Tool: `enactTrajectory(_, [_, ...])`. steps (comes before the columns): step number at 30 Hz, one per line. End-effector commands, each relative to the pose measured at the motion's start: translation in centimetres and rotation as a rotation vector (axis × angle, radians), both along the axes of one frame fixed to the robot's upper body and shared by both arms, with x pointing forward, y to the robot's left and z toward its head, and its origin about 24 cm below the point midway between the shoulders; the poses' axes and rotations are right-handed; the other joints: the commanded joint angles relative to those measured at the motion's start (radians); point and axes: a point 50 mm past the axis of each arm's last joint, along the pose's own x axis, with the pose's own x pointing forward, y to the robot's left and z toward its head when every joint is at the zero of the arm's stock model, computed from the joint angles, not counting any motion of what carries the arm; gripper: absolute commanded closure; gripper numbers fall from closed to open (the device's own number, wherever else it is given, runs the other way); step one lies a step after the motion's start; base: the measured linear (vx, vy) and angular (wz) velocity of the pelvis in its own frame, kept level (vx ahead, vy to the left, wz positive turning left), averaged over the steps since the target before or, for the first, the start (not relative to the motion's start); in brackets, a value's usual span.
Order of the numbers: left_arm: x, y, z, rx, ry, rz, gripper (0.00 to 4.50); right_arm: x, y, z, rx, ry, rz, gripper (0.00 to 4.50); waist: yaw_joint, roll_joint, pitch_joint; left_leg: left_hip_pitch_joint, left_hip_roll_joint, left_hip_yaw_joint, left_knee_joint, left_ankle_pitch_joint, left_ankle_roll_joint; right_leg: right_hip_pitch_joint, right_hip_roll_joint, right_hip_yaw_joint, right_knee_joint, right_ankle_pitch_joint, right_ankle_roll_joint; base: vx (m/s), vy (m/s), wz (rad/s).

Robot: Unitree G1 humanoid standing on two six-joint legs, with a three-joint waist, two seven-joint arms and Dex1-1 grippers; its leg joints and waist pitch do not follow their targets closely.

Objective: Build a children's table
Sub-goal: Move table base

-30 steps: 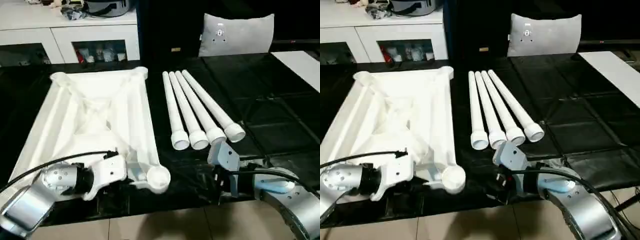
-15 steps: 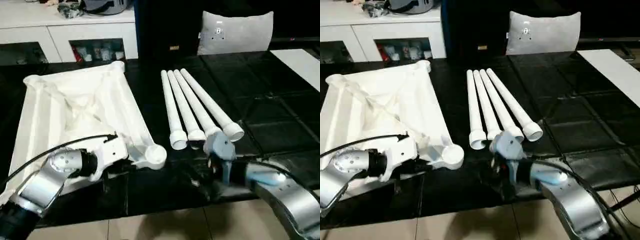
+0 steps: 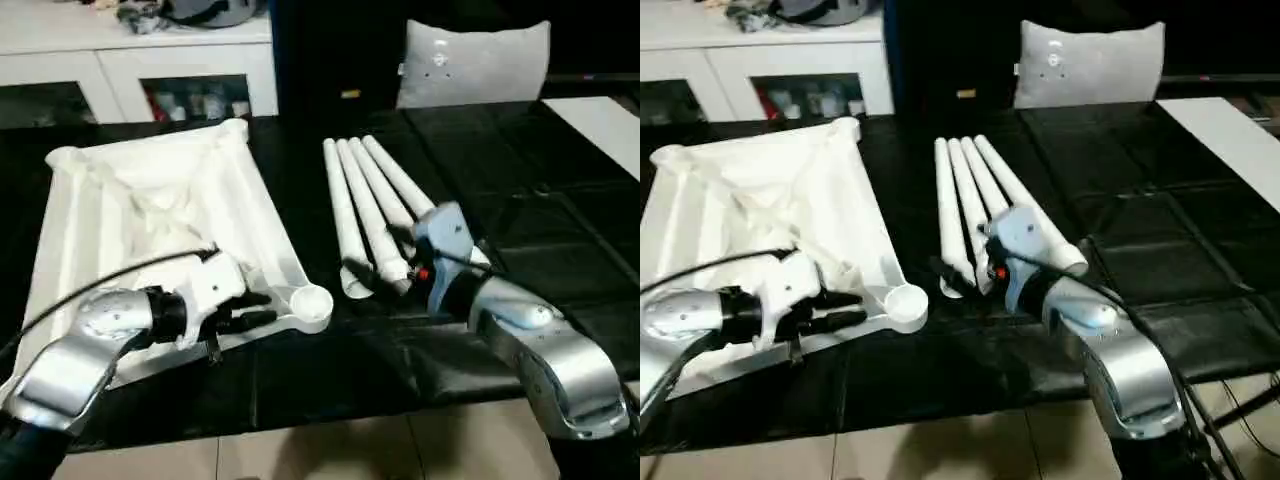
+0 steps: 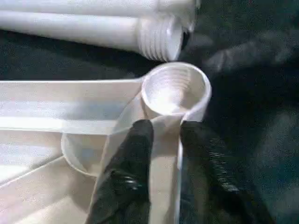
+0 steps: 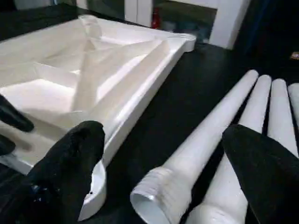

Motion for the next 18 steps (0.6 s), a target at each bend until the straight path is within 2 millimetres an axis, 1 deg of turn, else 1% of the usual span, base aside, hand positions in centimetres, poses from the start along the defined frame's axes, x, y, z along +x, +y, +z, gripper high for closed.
enactTrajectory(1, [-0.1, -0.3, 1.0, -0.058, -0.028, 0.032, 3.01, 0.4, 0.2, -0.1, -0.006, -0.001, -0.024, 0.0, 0.0, 0.006, -0.05, -0.005, 0.063, -0.007, -0.082, 0.003, 0.002, 0.056, -0.082, 0.054, -0.059, 0.049, -0.254, 0.0, 0.0, 0.0])
enactTrajectory(2, [-0.3, -0.4, 1.2, -0.072, -0.031, 0.041, 2.93, 0.7, 0.7, -0.1, 0.009, 0.015, -0.038, 0.0, 0.0, 0.005, -0.05, -0.007, 0.062, -0.008, -0.082, 0.003, 0.002, 0.057, -0.081, 0.054, -0.058, 0.049, -0.253, 0.0, 0.0, 0.0])
enactTrajectory(3, [-0.4, -0.5, 1.2, -0.07, -0.033, 0.043, 2.75, 0.9, 1.1, -0.1, 0.02, 0.021, -0.038, 0.0, -0.003, 0.004, -0.049, -0.008, 0.06, -0.008, -0.083, 0.003, 0.005, 0.057, -0.08, 0.054, -0.059, 0.043, -0.252, 0.0, 0.0, 0.0])
enactTrajectory(5, [-0.6, -0.5, 1.3, -0.055, -0.032, 0.044, 2.69, 1.4, 1.8, 0.1, 0.027, 0.021, -0.036, 0.0, -0.006, 0.003, -0.05, -0.009, 0.059, -0.008, -0.083, -0.002, 0.005, 0.058, -0.079, 0.054, -0.06, 0.029, -0.243, 0.0, 0.0, 0.0])
enactTrajectory(6, [-0.7, -0.5, 1.3, -0.041, -0.032, 0.045, 2.62, 1.8, 2.3, 0.3, 0.026, 0.022, -0.043, 0.0, -0.007, 0.004, -0.05, -0.007, 0.06, -0.008, -0.083, -0.003, 0.004, 0.056, -0.078, 0.054, -0.059, 0.025, -0.242, 0.0, 0.0, 0.0])
enactTrajectory(7, [-0.7, -0.4, 1.4, -0.033, -0.033, 0.046, 2.5, 2.1, 2.5, 0.4, 0.028, 0.025, -0.049, 0.0, -0.01, 0.003, -0.049, -0.007, 0.058, -0.008, -0.083, -0.004, 0.001, 0.054, -0.077, 0.053, -0.059, 0.015, -0.243, 0.0, 0.0, 0.0])
enactTrajectory(9, [-0.7, -0.2, 1.5, -0.004, -0.044, 0.058, 2.32, 3.2, 3.5, 0.6, 0.03, 0.032, -0.073, 0.0, -0.007, 0.005, -0.048, -0.005, 0.058, -0.006, -0.084, -0.013, -0.006, 0.052, -0.076, 0.054, -0.063, -0.011, -0.236, 0.0, 0.0, 0.0])
enactTrajectory(10, [-0.6, -0.2, 1.6, -0.003, -0.044, 0.06, 2.3, 3.3, 3.5, 0.6, 0.03, 0.033, -0.073, 0.0, -0.008, 0.005, -0.049, -0.005, 0.058, -0.007, -0.085, -0.012, -0.01, 0.051, -0.075, 0.054, -0.06, -0.011, -0.236, 0.0, 0.0, 0.0])
enactTrajectory(11, [-0.6, -0.2, 1.6, 0.0, -0.044, 0.066, 2.2, 3.5, 3.8, 0.7, 0.032, 0.035, -0.073, 0.0, -0.006, 0.008, -0.048, -0.005, 0.058, -0.007, -0.085, -0.011, -0.016, 0.051, -0.075, 0.054, -0.061, -0.01, -0.23, 0.0, 0.0, 0.0])
enactTrajectory(12, [-0.6, -0.1, 1.7, 0.005, -0.048, 0.073, 2.06, 4.1, 4.2, 0.7, 0.036, 0.05, -0.08, 0.0, -0.005, 0.012, -0.049, -0.002, 0.058, -0.007, -0.084, -0.013, -0.02, 0.049, -0.074, 0.054, -0.06, -0.006, -0.23, 0.0, 0.0, 0.0])
enactTrajectory(13, [-0.5, 0.0, 1.8, 0.008, -0.052, 0.076, 1.95, 4.6, 4.5, 0.7, 0.034, 0.06, -0.095, 0.0, -0.007, 0.013, -0.05, -0.003, 0.057, -0.008, -0.086, -0.017, -0.03, 0.048, -0.074, 0.052, -0.058, 0.001, -0.235, 0.0, 0.0, 0.0])
enactTrajectory(14, [-0.4, 0.0, 1.8, 0.012, -0.056, 0.078, 1.95, 5.2, 4.7, 0.7, 0.039, 0.076, -0.124, 0.0, -0.007, 0.015, -0.051, -0.003, 0.056, -0.009, -0.087, -0.018, -0.035, 0.05, -0.074, 0.051, -0.057, 0.004, -0.236, 0.0, 0.0, 0.0])
enactTrajectory(15, [-0.4, 0.0, 2.0, 0.018, -0.059, 0.08, 1.84, 6.0, 5.0, 0.7, 0.035, 0.093, -0.145, 0.0, -0.008, 0.015, -0.051, -0.003, 0.056, -0.008, -0.086, -0.022, -0.048, 0.049, -0.074, 0.052, -0.057, 0.017, -0.238, 0.0, 0.0, 0.0])
enactTrajectory(16, [-0.4, 0.0, 2.0, 0.018, -0.059, 0.08, 1.75, 6.0, 5.0, 0.7, 0.035, 0.093, -0.145, 0.0, -0.008, 0.016, -0.051, -0.003, 0.055, -0.008, -0.086, -0.024, -0.052, 0.049, -0.075, 0.052, -0.055, 0.02, -0.24, 0.0, 0.0, 0.0])
enactTrajectory(17, [-0.3, 0.0, 2.0, 0.018, -0.059, 0.08, 1.63, 6.4, 5.2, 0.6, 0.028, 0.102, -0.149, 0.0, -0.004, 0.017, -0.052, -0.002, 0.056, -0.007, -0.085, -0.017, -0.053, 0.051, -0.075, 0.052, -0.055, 0.038, -0.235, 0.0, 0.0, 0.0])
enactTrajectory(18, [-0.3, -0.1, 2.1, 0.019, -0.059, 0.079, 1.54, 6.7, 5.2, 0.6, 0.013, 0.093, -0.156, 0.0, -0.004, 0.017, -0.053, -0.004, 0.056, -0.008, -0.085, -0.013, -0.054, 0.051, -0.075, 0.052, -0.053, 0.051, -0.237, 0.0, 0.0, 0.0])
